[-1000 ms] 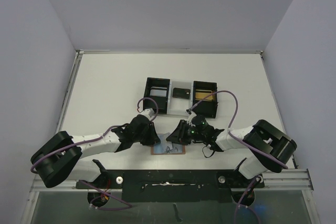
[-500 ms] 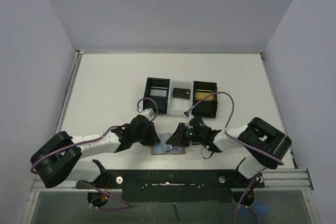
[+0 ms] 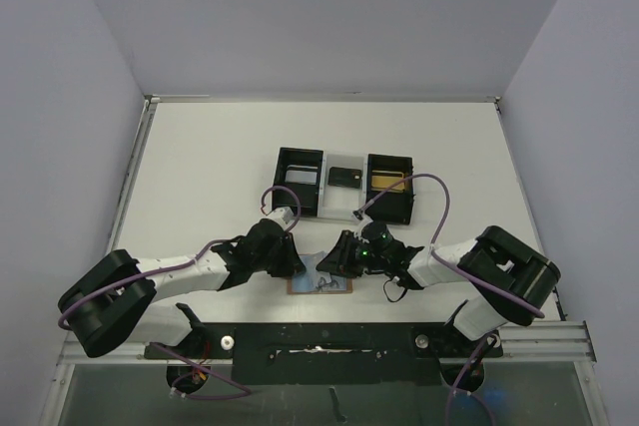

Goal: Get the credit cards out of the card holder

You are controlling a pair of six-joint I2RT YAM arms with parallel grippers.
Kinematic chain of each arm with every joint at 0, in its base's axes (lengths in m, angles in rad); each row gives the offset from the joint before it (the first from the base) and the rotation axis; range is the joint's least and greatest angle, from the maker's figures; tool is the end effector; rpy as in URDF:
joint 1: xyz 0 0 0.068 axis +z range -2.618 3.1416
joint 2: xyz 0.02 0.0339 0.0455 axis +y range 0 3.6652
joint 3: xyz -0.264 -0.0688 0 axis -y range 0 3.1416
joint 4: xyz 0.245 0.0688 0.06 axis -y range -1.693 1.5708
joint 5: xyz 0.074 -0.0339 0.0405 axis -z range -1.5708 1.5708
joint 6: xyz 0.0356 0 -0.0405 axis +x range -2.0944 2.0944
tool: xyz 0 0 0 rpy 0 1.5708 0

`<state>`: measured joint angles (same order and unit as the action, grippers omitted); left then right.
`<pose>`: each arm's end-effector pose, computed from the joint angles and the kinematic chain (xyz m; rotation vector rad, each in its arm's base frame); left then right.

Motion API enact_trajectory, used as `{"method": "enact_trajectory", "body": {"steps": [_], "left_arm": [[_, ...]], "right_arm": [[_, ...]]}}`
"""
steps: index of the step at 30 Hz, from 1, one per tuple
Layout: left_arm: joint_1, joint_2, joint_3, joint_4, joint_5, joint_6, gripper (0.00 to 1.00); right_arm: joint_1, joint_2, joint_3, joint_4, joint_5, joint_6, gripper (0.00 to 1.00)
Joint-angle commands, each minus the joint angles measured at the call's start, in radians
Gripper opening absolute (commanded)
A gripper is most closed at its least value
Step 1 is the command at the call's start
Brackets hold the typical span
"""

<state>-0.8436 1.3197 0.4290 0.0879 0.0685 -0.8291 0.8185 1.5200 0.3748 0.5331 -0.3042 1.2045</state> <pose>0.1519 -0.1743 0.1377 0.0539 2.5526 -0.8242 0.1636 0.1904 0.1168 0.2898 2.5429 1.3316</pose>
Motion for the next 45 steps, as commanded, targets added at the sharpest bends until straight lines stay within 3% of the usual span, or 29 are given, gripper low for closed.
{"method": "enact_trajectory", "body": {"steps": [1, 12, 16, 20, 29, 40, 45], "left_arm": [[-0.009, 0.027, -0.021, -0.053, 0.013, 0.018, 0.07], [-0.009, 0.027, -0.018, -0.060, 0.009, 0.020, 0.07], [-0.009, 0.025, -0.014, -0.072, -0.005, 0.021, 0.07], [-0.009, -0.015, -0.007, -0.109, -0.039, 0.028, 0.07], [-0.009, -0.104, 0.012, -0.144, -0.048, 0.029, 0.09], [-0.006, -0.322, 0.198, -0.450, -0.175, 0.139, 0.22], [0.010, -0.366, 0.325, -0.623, -0.275, 0.197, 0.49]], "right_arm": [[-0.005, 0.009, 0.021, 0.048, 0.008, -0.014, 0.22], [-0.019, 0.054, 0.033, 0.090, -0.014, -0.004, 0.19], [-0.022, 0.058, 0.050, 0.077, -0.036, -0.019, 0.07], [-0.027, -0.024, 0.034, -0.024, -0.010, -0.053, 0.00], [-0.047, -0.248, 0.029, -0.220, 0.077, -0.144, 0.00], [0.008, -0.502, 0.064, -0.262, 0.337, -0.381, 0.00], [0.128, -0.585, 0.092, -0.230, 0.531, -0.645, 0.00]]}}
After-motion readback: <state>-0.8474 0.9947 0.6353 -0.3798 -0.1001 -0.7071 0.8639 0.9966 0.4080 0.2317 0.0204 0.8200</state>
